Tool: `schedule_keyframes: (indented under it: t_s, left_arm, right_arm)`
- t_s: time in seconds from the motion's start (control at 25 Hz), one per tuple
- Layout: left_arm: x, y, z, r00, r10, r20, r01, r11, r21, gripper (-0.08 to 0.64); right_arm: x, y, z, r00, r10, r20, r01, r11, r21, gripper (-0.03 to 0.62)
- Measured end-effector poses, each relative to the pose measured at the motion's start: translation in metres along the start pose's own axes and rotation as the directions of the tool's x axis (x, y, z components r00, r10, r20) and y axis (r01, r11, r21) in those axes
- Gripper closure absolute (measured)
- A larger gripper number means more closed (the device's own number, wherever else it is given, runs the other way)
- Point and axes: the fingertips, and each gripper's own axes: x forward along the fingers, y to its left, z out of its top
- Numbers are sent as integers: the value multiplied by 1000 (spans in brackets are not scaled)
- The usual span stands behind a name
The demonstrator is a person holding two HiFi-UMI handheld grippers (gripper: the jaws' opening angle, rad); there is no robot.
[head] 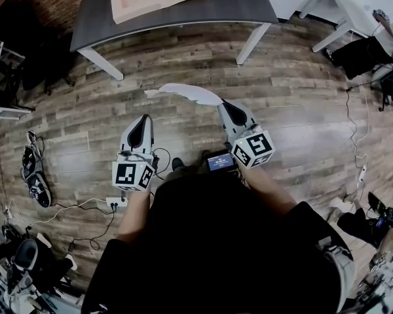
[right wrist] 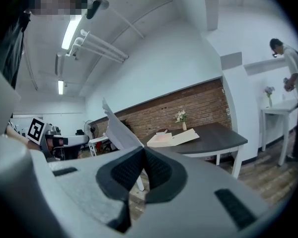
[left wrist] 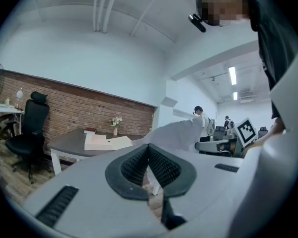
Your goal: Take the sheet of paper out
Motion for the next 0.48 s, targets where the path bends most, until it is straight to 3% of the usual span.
schedule_keyframes:
  t_s: [0.48]
  left_arm:
    - [-12, 16, -2, 1000, 29, 0, -29, 999, -14, 565]
  right_arm:
    - [7, 10, -5, 1000, 10, -15, -10, 1000, 1, 589]
